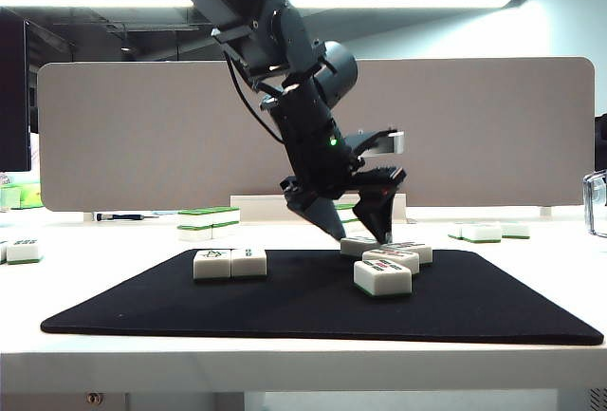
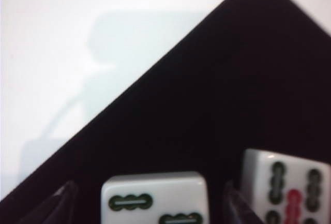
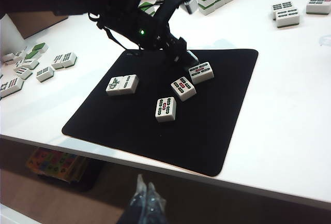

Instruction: Align six mahjong tiles in a row on the table.

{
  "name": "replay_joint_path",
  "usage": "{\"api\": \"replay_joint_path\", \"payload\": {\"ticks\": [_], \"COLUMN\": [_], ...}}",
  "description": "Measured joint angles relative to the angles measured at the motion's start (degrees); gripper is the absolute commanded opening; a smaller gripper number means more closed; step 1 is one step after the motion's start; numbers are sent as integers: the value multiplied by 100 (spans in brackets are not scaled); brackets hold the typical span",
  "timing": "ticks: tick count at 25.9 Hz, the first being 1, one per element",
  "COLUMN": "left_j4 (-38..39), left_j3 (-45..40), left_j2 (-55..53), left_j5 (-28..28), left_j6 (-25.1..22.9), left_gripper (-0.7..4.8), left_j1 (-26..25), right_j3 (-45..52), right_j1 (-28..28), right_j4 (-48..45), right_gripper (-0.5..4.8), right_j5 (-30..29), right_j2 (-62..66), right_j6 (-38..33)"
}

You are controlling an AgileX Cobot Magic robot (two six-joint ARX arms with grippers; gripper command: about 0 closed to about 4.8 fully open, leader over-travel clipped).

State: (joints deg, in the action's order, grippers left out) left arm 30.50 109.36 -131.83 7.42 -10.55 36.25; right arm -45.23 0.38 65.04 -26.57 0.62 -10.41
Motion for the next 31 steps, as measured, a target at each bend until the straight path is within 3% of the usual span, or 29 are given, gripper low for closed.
{"api": "replay_joint_path", "payload": {"ticks": [4, 10, 12, 25, 27, 31], "left_j4": [15, 13, 13, 533, 892, 2223], "left_j3": [-2, -2, -2, -22, -13, -9], "left_j2": [-50, -48, -48, 378, 629, 918], "left_j5": [-11, -13, -13, -9, -9, -2], "left_j6": [0, 2, 2, -63, -321, -1703], "left_gripper": [266, 257, 209, 206, 206, 206], "left_j1": [-17, -15, -15, -15, -15, -15], "right_j3": [0, 0, 0, 0, 0, 0], "right_j1": [0, 0, 0, 0, 0, 0], "right_j4": [2, 2, 0, 2, 2, 0], "right_gripper": [-1, -1, -1, -1, -1, -1], "right_j5": [-2, -2, -2, -2, -2, -2], "right_j2": [0, 0, 0, 0, 0, 0], "right_j6": [0, 0, 0, 0, 0, 0]}}
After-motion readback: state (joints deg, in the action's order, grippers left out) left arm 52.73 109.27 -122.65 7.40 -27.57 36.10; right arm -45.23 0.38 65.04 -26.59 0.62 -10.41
